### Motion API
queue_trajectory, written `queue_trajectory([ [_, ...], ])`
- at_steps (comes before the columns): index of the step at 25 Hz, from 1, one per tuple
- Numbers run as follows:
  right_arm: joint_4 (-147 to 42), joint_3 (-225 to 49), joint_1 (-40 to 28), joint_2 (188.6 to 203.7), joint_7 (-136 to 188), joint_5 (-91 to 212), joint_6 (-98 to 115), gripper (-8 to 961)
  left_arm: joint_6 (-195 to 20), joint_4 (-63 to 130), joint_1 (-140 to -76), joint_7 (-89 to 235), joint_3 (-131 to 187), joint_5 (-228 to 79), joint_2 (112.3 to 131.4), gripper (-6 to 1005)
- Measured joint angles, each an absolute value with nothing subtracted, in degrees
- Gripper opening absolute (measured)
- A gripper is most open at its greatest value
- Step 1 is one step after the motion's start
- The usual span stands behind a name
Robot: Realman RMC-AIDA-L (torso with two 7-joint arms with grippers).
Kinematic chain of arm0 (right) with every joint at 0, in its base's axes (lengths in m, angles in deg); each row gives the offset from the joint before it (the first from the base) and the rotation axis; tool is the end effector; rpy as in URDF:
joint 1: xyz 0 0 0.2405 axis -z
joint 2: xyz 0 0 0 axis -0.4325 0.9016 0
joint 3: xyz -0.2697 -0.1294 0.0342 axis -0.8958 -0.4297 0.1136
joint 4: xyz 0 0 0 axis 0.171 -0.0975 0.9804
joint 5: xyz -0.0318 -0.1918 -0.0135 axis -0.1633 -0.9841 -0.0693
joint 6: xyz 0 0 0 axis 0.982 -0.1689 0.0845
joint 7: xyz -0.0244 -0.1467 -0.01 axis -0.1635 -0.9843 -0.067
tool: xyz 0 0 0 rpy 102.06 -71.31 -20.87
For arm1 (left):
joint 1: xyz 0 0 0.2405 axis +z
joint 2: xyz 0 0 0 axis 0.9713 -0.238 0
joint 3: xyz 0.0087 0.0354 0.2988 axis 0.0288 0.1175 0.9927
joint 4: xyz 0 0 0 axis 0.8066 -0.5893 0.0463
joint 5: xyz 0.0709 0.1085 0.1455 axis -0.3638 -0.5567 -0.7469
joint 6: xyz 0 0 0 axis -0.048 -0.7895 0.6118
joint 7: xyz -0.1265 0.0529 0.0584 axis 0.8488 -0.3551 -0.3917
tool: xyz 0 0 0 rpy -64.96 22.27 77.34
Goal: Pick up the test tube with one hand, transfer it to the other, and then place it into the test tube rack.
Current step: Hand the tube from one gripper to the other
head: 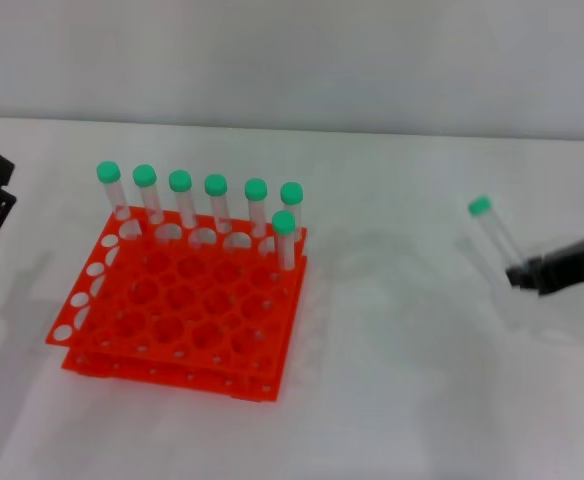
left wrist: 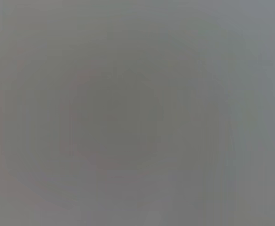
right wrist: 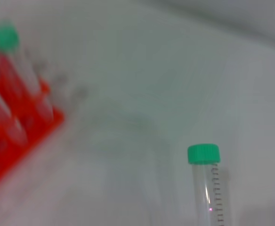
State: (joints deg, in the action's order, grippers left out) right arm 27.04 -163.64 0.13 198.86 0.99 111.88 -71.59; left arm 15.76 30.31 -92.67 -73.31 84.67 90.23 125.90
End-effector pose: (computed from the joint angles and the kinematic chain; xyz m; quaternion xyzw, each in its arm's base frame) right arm 0.2376 0.3733 -0.0012 -0.8733 0.3906 -0.0477 0.2873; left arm -0.3534 0.2727 0.0214 -0.6411 -0.2069 -0.4987 0.5454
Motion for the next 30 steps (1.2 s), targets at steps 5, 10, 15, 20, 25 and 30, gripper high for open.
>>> queue_trajectory([
  [5, 28.94, -158.6, 5.99, 198.76, -13.28, 125.92, -63.91, 195, 14.33, 25.41, -92.46, -65.48, 84.67, 82.72, 124.88, 851],
  [10, 27.06, -156.92, 9.21, 198.49, -31.3, 142.02, -61.05, 195, 11.23, 17.21, -92.9, -50.8, 84.67, 70.14, 122.77, 850],
  [15, 21.38, -156.75, 9.4, 198.47, -46.16, 154.47, -62.81, 195, 10.59, 11.15, -96.09, -38.74, 84.53, 58.52, 121.63, 850],
  [20, 17.59, -157.17, 8.84, 198.45, -53.22, 160.3, -66.17, 195, 10.52, 8.2, -101.48, -32.32, 84.41, 50.56, 122.54, 849],
  [25, 16.34, -157.97, 8.54, 198.49, -55.65, 162.69, -68.1, 195, 8.5, 8.08, -105.17, -30.37, 84.56, 47.81, 124.08, 849],
  [30, 16.89, -159.93, 8.49, 198.54, -56.99, 163.88, -68.34, 195, 4.88, 8.07, -108.19, -28.5, 84.67, 43.69, 125.59, 849],
])
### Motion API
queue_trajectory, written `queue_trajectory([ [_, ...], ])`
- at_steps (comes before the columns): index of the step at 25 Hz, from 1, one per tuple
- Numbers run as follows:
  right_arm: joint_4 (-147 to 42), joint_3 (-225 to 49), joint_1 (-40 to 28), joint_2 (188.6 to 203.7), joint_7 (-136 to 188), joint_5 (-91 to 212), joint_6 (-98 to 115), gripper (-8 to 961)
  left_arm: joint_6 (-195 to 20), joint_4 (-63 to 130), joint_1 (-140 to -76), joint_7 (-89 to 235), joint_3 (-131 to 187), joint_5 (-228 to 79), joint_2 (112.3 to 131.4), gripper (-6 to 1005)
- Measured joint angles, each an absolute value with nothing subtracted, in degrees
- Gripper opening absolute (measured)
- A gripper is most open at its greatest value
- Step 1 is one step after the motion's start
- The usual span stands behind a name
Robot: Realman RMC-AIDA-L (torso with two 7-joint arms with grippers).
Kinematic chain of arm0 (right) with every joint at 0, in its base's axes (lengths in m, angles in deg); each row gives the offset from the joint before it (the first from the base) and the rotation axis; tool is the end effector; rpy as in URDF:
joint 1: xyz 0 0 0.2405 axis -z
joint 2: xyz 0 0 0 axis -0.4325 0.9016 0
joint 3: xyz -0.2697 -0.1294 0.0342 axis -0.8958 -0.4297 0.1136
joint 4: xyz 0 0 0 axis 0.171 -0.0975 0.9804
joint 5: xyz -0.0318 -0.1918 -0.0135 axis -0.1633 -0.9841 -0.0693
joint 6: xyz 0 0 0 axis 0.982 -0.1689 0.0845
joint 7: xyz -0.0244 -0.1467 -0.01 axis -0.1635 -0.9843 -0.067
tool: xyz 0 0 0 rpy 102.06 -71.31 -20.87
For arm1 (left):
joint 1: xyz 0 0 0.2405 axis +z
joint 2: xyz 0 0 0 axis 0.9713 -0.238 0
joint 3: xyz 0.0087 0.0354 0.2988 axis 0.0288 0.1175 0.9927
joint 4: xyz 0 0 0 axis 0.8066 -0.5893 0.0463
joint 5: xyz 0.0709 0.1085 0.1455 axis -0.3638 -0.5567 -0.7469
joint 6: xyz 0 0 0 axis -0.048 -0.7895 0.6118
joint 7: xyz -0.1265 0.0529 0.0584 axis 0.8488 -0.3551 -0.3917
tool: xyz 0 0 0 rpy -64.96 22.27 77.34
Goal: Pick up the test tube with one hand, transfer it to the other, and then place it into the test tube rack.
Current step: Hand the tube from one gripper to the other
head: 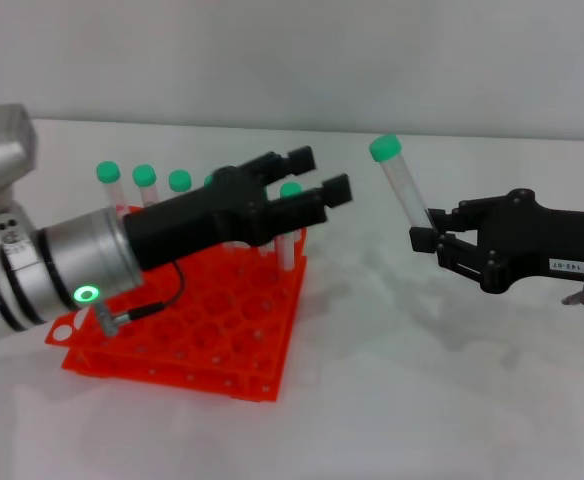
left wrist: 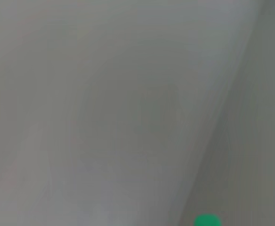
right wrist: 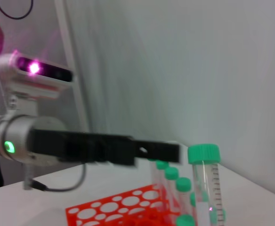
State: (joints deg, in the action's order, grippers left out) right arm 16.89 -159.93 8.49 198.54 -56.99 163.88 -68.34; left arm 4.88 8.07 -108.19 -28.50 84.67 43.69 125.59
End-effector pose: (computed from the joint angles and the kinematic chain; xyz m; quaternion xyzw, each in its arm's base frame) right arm 0.2123 0.3371 -0.0021 -0.9426 0.1451 0.2369 0.1851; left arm -0.2252 0.3576 -0.0394 -0.8587 -0.2474 -0.4354 0.1091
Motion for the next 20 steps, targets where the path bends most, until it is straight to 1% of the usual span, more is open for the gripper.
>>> queue_trajectory([
  [6, 17.12, -160.73, 7.66, 198.61, -57.84, 165.73, -68.33, 195, 3.88, 9.14, -110.38, -27.92, 85.55, 41.21, 126.21, 848],
  [20, 15.5, -161.73, 6.23, 198.71, -59.64, 165.42, -67.45, 196, 3.76, 8.76, -110.84, -29.05, 87.13, 41.6, 126.32, 847],
])
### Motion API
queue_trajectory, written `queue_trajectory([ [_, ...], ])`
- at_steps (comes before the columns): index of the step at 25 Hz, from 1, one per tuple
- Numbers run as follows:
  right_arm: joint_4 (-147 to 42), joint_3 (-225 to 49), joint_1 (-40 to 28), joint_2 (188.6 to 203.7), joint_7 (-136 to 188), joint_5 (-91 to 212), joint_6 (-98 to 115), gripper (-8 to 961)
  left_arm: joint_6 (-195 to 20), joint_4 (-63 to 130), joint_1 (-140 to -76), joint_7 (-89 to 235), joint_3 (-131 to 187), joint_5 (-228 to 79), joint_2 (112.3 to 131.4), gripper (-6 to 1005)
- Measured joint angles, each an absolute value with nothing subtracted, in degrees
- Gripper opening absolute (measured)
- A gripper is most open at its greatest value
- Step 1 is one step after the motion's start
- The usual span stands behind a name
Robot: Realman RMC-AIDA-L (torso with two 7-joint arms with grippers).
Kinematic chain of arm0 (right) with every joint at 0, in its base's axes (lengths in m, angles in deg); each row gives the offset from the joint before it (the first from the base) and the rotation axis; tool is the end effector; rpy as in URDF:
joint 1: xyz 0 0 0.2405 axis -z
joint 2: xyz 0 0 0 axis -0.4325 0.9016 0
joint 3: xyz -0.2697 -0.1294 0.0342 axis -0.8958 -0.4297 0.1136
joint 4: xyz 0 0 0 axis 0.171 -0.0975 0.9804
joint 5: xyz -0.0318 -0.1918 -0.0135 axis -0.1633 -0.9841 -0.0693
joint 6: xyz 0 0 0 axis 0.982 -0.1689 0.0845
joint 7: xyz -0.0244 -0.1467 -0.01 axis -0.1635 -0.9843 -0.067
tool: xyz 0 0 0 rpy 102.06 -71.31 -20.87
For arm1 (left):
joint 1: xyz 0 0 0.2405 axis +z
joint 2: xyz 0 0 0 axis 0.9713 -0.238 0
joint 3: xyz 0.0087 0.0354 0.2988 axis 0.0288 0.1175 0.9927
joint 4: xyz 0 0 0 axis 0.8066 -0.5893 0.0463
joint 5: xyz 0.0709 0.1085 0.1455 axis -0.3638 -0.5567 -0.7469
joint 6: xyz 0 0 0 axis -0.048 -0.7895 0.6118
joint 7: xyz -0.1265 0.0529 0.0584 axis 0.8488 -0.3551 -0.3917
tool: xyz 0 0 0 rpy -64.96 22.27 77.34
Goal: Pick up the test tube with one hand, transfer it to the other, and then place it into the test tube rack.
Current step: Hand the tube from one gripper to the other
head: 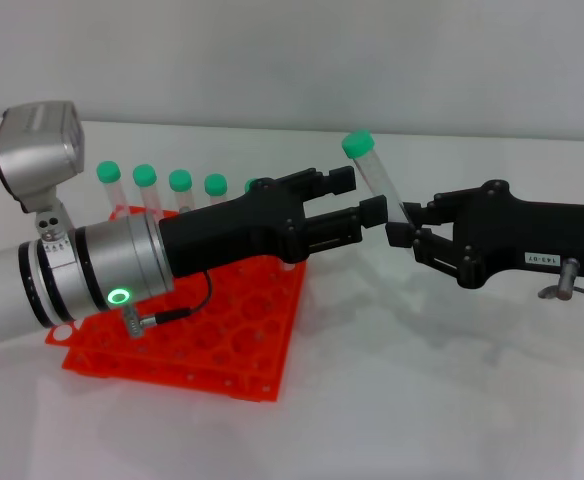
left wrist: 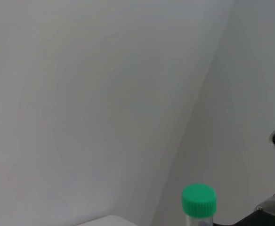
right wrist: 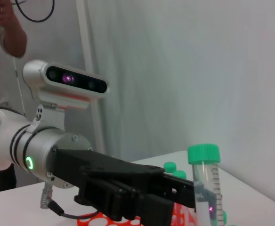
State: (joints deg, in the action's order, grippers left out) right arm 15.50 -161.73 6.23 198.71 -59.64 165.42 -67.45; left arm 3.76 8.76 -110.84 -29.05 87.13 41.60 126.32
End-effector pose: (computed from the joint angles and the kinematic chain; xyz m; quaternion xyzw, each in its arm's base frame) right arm 0.1984 0.3431 -0.0106 -0.9469 0.1165 0.2433 0.1750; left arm -0.2098 0.3596 -0.0572 -0.8789 -0.2301 -0.4099 0.0814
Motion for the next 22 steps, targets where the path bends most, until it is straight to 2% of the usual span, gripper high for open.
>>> queue_trajectory([
  [2, 15.37, -161.85, 6.22, 198.71, -60.01, 165.38, -67.34, 196, 3.76, 8.74, -110.86, -29.06, 87.13, 41.6, 126.28, 847],
  [7, 15.44, -163.37, 6.2, 198.7, -60.93, 165.35, -67.32, 196, 3.75, 8.73, -110.86, -29.04, 87.13, 41.6, 126.21, 676],
  [10, 15.61, -164.0, 6.18, 198.7, -61.47, 165.29, -67.2, 196, 3.73, 8.74, -110.85, -29.04, 86.98, 41.6, 126.21, 486],
  [22, 15.14, -164.08, 6.06, 198.7, -61.93, 165.13, -66.22, 196, 4.18, 8.86, -110.65, -29.08, 87.0, 41.15, 126.2, 464],
])
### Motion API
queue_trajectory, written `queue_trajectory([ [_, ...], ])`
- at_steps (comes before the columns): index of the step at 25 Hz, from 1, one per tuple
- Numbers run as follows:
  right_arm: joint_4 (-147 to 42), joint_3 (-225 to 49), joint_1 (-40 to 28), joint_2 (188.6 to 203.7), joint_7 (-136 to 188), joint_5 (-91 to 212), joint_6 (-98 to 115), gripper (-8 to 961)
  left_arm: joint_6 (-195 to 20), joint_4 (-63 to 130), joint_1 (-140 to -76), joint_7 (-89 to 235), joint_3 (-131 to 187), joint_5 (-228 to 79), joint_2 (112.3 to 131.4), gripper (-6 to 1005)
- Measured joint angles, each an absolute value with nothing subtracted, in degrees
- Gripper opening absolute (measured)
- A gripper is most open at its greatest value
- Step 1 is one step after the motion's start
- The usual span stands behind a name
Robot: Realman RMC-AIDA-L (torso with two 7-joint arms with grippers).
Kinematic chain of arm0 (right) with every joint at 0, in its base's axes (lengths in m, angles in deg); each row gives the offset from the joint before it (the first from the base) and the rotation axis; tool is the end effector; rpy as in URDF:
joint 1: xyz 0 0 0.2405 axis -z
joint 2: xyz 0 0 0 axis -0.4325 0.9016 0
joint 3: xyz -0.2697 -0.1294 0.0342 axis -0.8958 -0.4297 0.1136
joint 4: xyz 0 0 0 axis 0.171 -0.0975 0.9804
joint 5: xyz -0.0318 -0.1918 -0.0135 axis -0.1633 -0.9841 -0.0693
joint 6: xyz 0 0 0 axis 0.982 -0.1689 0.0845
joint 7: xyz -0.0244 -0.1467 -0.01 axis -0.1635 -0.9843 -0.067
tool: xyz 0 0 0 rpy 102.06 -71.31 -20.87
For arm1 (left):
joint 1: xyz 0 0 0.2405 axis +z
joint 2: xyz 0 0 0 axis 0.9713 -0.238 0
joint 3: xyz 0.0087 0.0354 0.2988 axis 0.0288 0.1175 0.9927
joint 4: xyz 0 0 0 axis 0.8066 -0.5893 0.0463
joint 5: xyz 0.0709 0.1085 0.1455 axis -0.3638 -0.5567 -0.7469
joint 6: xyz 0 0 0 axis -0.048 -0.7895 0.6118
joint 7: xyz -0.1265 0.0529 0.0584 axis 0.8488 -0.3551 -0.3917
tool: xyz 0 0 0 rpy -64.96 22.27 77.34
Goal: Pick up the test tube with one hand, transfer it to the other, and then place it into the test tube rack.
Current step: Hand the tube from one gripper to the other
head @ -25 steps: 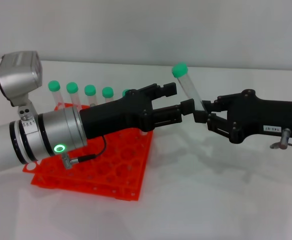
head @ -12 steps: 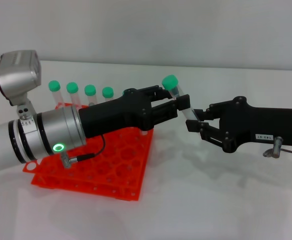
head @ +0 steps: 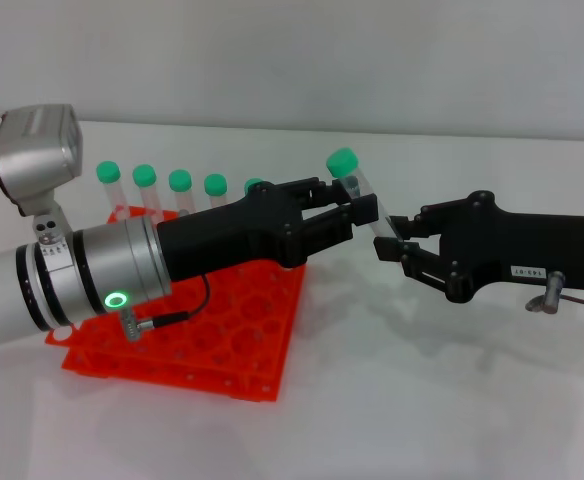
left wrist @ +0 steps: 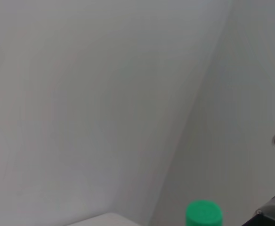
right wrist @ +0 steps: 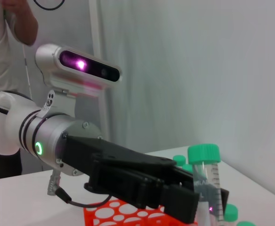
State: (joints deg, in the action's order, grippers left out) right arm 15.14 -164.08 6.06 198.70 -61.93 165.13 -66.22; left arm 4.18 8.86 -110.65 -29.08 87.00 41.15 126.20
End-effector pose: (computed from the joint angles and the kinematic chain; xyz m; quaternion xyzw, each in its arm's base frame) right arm 0.1973 0.3412 -0.0201 -0.9531 0.0957 0.2307 0.1712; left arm -0.2117 0.3579 -0.0570 -0.8800 -0.2301 -0.4079 0.0791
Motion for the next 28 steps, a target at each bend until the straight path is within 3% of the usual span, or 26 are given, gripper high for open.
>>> queue_trajectory([
  [4, 14.86, -164.35, 5.86, 198.7, -61.98, 164.63, -66.11, 196, 4.27, 8.73, -110.51, -29.33, 86.98, 41.31, 126.25, 457],
  [10, 14.81, -164.56, 5.68, 198.7, -61.99, 164.59, -66.04, 196, 4.0, 8.78, -110.41, -29.76, 86.75, 41.55, 126.3, 250],
  [28, 14.88, -165.5, 5.47, 198.7, -62.2, 164.11, -65.96, 196, 3.9, 9.12, -110.26, -30.53, 86.62, 42.16, 126.18, 229],
])
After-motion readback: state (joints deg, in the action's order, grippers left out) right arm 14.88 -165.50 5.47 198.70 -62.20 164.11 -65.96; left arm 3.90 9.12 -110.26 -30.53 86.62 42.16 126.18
